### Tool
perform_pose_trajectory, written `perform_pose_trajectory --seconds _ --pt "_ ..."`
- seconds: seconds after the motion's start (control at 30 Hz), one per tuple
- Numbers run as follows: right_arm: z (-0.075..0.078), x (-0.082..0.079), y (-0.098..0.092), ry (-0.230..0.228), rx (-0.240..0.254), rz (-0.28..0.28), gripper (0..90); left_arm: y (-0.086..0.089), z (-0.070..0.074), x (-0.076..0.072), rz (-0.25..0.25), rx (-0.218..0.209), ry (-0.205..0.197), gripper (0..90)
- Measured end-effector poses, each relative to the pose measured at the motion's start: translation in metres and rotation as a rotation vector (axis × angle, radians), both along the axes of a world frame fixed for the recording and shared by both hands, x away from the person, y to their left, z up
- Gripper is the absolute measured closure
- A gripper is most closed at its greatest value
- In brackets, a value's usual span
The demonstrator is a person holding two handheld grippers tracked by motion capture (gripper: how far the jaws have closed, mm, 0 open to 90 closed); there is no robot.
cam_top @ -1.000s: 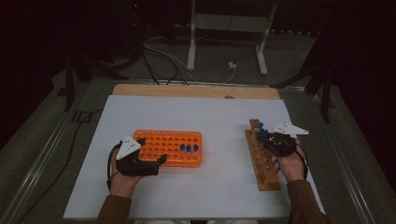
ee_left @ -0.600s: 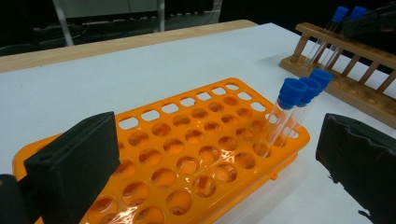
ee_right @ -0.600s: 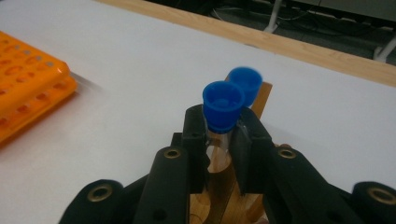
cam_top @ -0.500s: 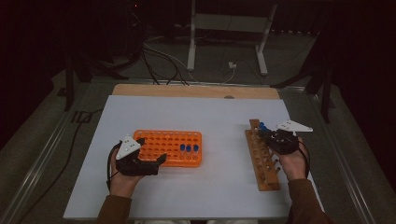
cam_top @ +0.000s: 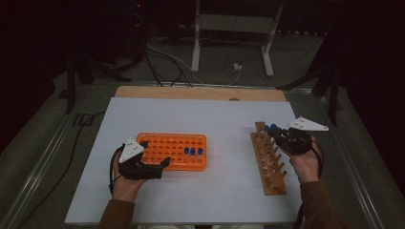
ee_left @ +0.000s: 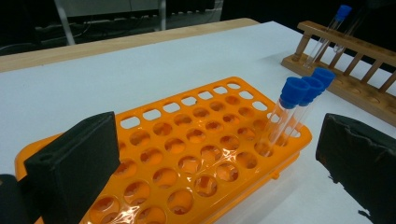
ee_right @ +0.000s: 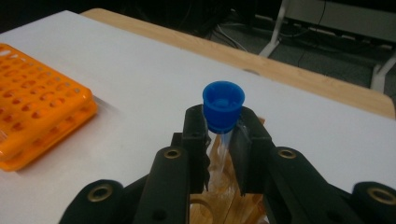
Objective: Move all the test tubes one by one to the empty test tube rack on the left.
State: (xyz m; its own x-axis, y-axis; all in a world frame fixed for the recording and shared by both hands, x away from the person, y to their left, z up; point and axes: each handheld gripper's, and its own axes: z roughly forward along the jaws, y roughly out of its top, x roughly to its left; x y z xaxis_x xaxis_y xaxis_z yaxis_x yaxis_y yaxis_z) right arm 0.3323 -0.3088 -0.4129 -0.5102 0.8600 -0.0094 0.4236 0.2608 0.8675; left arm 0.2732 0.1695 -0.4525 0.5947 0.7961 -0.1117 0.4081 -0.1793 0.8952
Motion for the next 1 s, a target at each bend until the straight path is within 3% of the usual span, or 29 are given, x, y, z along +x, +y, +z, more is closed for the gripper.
perform_pose_trajectory --seconds 0.2,0.47,1.0 --pt "0.016 -0.005 0.003 -0.038 -0.008 0.007 77.3 0.0 0.001 0.001 -0.005 0.0 0.003 0.6" --pt "0.032 -0.013 0.016 -0.071 0.011 0.061 77.3 -0.002 0.002 0.001 -0.019 0.003 0.0 0.6" --pt "0.036 -0.021 0.076 -0.039 0.026 0.238 77.1 -0.014 0.015 0.0 -0.098 -0.007 -0.031 0.6"
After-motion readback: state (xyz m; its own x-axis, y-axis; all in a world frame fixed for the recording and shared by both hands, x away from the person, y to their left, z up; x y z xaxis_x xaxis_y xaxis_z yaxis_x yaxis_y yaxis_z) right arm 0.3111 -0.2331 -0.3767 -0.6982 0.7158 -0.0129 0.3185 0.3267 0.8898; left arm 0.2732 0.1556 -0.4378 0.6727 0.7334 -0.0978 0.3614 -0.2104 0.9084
